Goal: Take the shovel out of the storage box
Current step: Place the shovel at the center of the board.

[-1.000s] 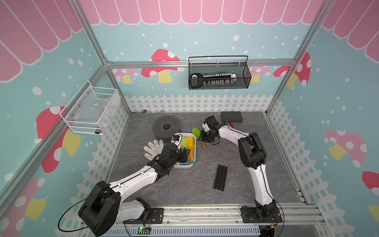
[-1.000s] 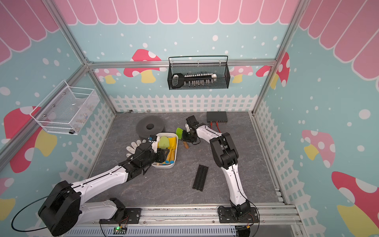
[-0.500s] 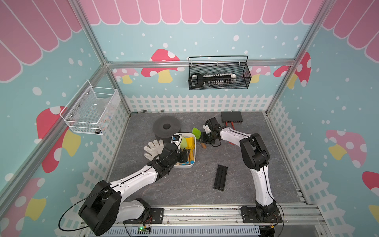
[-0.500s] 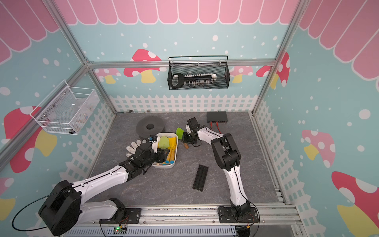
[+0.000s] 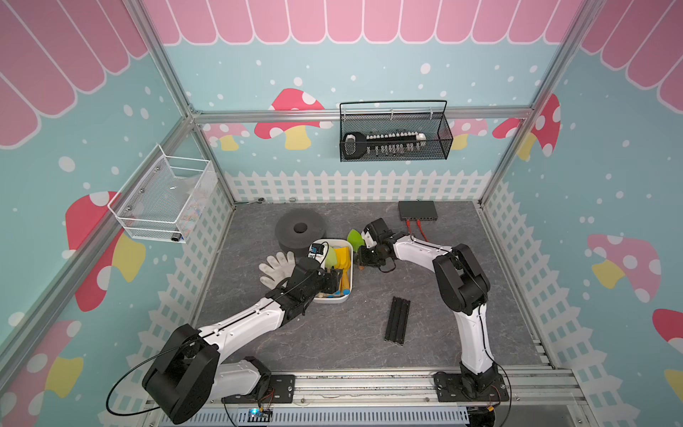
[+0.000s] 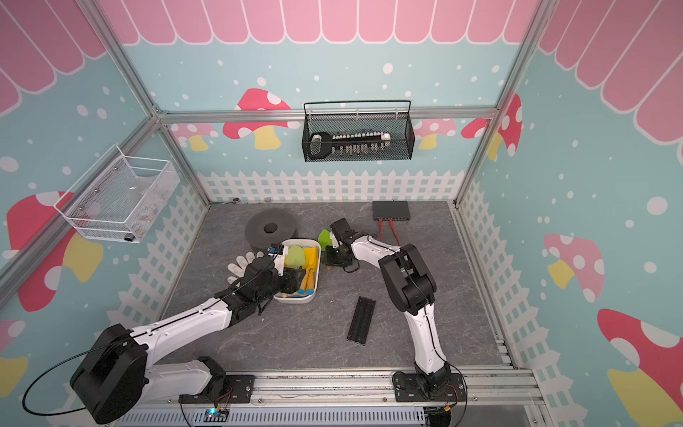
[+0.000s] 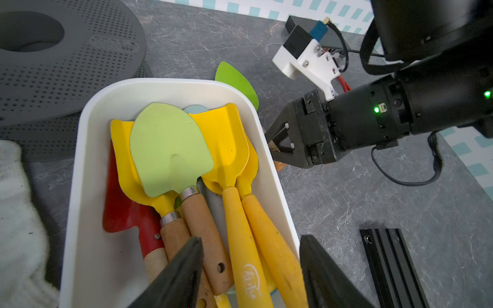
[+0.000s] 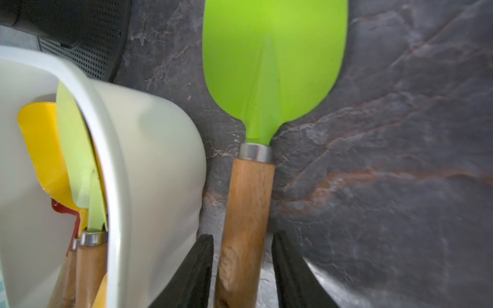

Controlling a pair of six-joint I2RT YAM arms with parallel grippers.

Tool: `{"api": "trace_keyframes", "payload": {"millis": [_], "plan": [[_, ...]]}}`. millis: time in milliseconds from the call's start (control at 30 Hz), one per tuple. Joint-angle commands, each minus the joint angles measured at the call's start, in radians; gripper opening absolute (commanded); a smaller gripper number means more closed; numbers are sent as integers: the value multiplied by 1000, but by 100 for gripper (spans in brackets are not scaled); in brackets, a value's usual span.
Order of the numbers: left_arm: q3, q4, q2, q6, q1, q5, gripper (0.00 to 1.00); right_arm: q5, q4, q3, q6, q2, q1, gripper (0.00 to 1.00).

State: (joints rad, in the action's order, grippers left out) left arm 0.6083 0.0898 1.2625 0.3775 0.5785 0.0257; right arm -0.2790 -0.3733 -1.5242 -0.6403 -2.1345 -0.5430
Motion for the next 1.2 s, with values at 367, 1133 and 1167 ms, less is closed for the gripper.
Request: {"api": "trace_keyframes", "payload": {"millis": [367, 1133, 1167], "plan": [[103, -134, 87, 30, 5, 109, 62, 8, -154, 65, 183, 240, 5, 47], [263, -264, 270, 101, -15, 158, 46, -54, -159, 255, 309, 414, 46, 47], [269, -268, 279, 104, -17, 154, 45, -55, -158, 256, 309, 413, 48, 47]]}}
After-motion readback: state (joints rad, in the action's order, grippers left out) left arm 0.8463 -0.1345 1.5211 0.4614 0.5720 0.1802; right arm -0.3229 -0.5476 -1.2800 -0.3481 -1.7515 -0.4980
